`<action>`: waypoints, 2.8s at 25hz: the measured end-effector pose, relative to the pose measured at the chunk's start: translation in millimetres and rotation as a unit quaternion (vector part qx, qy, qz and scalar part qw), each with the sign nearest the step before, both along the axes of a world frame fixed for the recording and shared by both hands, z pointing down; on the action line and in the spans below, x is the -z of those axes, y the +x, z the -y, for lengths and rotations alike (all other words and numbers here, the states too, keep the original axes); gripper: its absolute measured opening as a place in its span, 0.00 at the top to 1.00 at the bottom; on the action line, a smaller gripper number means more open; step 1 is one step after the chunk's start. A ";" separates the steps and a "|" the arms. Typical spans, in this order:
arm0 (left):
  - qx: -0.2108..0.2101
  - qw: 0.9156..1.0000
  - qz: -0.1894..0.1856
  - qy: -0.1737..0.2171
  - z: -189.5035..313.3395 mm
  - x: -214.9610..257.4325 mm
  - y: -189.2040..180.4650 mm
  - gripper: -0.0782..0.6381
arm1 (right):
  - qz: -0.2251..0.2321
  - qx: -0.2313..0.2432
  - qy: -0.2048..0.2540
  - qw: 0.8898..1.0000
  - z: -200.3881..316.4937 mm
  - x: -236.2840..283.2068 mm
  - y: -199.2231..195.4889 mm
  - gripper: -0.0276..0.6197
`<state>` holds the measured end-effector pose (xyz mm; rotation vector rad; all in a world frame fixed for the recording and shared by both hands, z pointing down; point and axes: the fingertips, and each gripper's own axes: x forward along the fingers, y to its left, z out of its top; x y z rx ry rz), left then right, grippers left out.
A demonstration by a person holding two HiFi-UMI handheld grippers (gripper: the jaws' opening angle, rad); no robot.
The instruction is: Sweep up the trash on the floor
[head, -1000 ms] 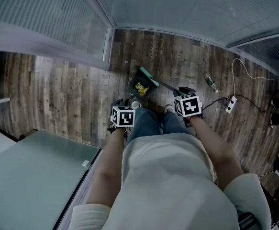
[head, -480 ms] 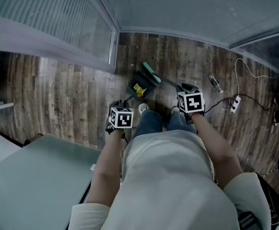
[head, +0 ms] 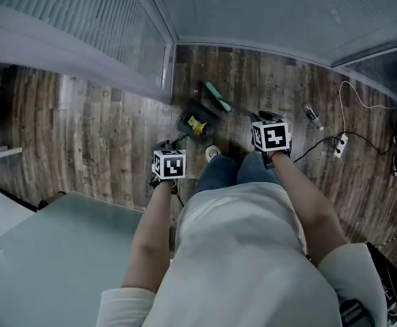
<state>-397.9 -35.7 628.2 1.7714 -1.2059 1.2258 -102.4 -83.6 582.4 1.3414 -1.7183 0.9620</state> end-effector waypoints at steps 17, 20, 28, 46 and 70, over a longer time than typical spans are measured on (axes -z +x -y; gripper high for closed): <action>0.030 0.999 0.014 -0.002 40.6 -6.5 -24.1 0.76 | -0.007 0.051 0.010 0.999 73.0 -11.9 -39.6 0.80; 0.032 0.999 0.014 -0.005 44.5 -8.5 -26.6 0.76 | -0.007 0.062 0.005 0.998 85.3 -19.5 -42.8 0.80; 0.035 0.999 0.013 -0.008 53.5 -9.4 -23.2 0.76 | -0.016 0.093 -0.009 0.995 102.5 -34.2 -48.2 0.80; 0.032 0.999 0.017 -0.006 55.9 -11.0 -23.9 0.76 | -0.024 0.157 -0.038 0.987 84.1 -45.6 -67.6 0.80; 0.029 0.999 0.019 -0.003 55.3 -9.7 -23.1 0.76 | 0.004 0.182 -0.030 0.983 55.4 -31.6 -79.5 0.80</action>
